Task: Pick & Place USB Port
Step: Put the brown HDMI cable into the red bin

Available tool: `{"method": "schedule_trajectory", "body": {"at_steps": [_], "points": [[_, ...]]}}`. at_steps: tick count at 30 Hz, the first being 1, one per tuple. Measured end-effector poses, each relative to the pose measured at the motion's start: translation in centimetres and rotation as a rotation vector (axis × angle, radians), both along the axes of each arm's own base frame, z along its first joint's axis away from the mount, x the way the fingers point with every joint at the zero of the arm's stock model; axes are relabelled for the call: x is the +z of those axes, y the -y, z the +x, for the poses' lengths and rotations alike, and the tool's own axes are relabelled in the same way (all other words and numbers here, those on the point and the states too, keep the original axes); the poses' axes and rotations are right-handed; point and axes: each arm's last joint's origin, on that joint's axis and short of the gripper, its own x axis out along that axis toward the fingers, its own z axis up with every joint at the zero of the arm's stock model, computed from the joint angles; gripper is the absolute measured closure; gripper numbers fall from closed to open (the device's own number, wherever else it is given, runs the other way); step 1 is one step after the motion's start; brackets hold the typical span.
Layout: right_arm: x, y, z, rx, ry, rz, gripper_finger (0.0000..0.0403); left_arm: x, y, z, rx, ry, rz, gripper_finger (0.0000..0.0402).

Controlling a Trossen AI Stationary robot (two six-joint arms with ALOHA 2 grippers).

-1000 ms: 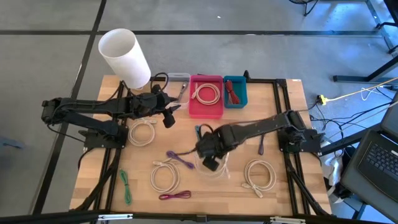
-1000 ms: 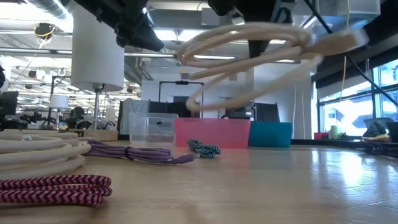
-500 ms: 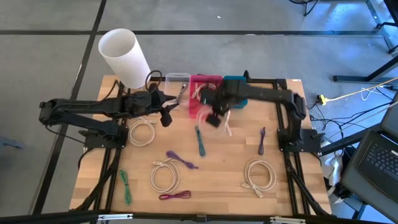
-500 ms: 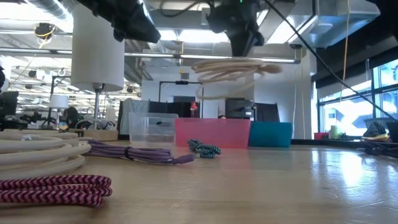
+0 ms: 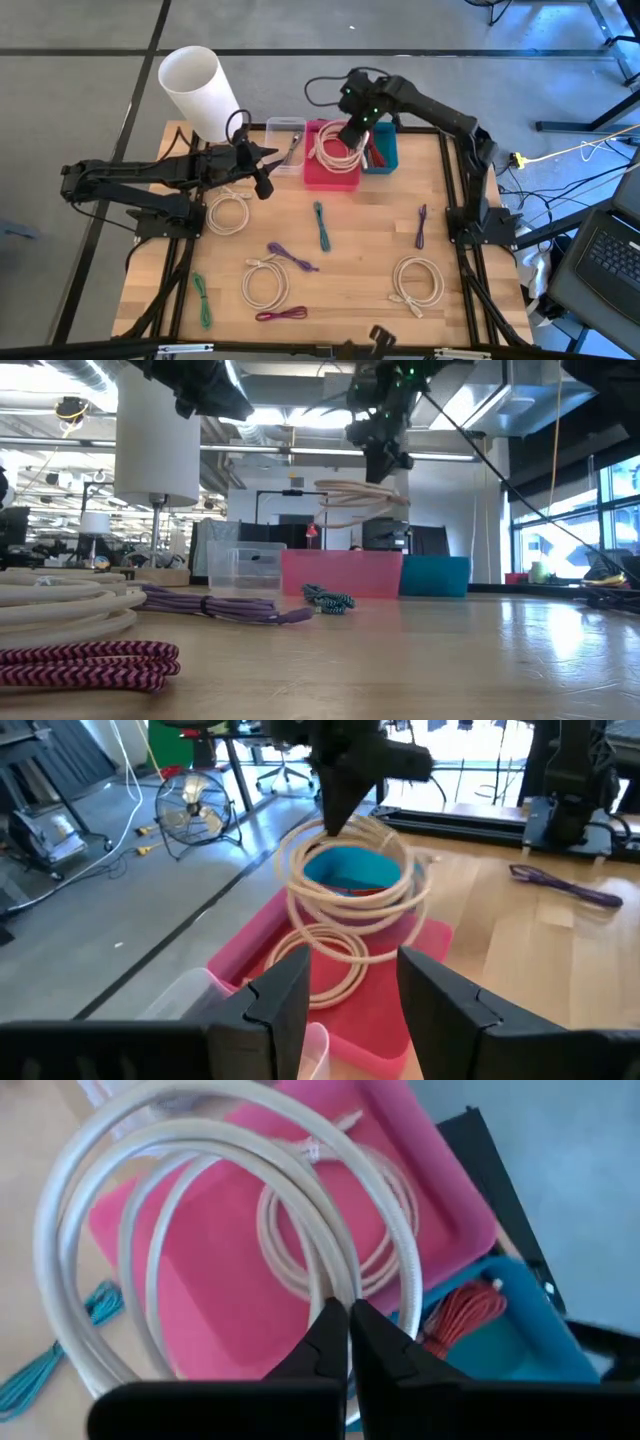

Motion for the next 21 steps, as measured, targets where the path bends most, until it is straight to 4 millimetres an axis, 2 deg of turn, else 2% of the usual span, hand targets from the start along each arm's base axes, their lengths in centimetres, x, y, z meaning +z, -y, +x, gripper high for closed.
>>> {"method": "schedule_trajectory", "body": {"at_steps": [5, 16, 21], "points": [[-1.9, 2.4, 0.3, 0.035, 0.021, 0.037, 0.0403, 0.0, 0.0, 0.0, 0.010, 0.018, -0.026, 0.0258], [-7.6, 4.5, 2.7, 0.138, -0.019, 0.078, 0.0403, 0.0, 0.0, 0.0, 0.022, 0.023, -0.031, 0.0258], [-9.8, 6.1, 3.0, 0.120, -0.023, 0.081, 0.0403, 0.0, 0.0, 0.0, 0.023, 0.025, -0.032, 0.0258]]}}
